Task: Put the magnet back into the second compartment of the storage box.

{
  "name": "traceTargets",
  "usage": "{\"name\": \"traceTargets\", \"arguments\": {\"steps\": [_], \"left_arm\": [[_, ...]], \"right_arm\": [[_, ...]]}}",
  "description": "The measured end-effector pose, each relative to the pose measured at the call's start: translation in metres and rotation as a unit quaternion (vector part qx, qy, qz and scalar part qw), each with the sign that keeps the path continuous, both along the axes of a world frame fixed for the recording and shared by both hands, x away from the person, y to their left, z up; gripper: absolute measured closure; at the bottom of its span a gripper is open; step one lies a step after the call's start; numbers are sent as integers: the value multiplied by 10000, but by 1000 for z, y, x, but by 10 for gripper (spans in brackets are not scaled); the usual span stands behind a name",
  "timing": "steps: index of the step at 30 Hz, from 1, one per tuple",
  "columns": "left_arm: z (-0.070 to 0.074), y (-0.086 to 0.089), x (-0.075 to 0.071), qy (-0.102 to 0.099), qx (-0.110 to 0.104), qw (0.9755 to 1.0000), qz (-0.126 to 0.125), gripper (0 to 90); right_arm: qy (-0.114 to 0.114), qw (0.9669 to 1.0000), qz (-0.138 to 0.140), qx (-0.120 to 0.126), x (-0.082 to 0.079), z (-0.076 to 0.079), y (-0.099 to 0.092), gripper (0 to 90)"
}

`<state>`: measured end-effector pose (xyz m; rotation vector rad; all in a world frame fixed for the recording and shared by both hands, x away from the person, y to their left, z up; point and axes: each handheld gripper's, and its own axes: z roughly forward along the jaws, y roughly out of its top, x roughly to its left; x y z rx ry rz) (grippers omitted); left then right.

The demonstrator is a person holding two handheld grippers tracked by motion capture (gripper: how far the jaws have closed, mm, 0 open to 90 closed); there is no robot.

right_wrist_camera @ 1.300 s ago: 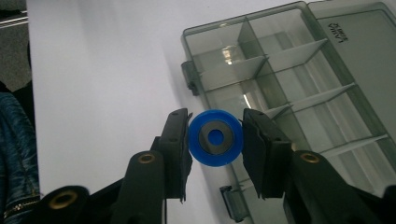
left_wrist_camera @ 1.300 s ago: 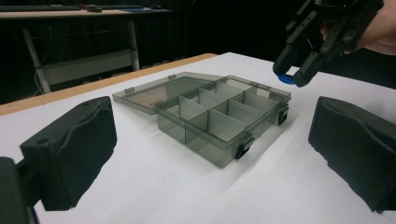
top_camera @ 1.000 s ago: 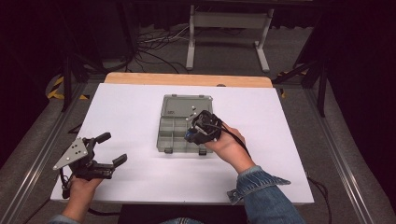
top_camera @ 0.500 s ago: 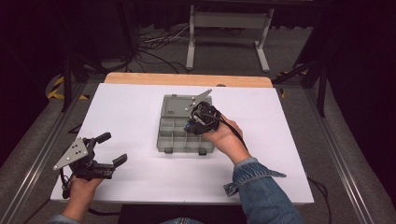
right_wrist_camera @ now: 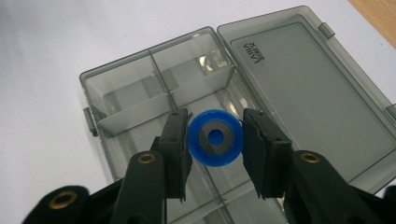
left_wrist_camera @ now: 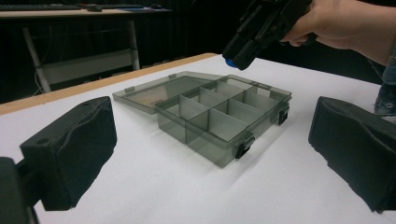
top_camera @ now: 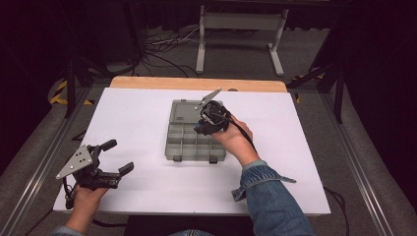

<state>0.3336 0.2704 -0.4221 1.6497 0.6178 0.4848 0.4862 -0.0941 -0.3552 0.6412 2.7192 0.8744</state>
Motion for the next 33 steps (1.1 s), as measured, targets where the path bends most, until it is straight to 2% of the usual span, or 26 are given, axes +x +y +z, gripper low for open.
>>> {"name": "traceTargets", "arguments": {"steps": [14,21,33], "left_arm": [[0,0,0,-4,4,10000,2,18],[0,0,0,0,11,10000,0,18],[0,1,0,10,28,10000,-5,18]], "right_arm": [[77,9998,-125,-119,16,-20,11,625],[148,9997,-110,-185,21,-31,19,623],[207,9995,-79,-228,26,-42,26,622]]}}
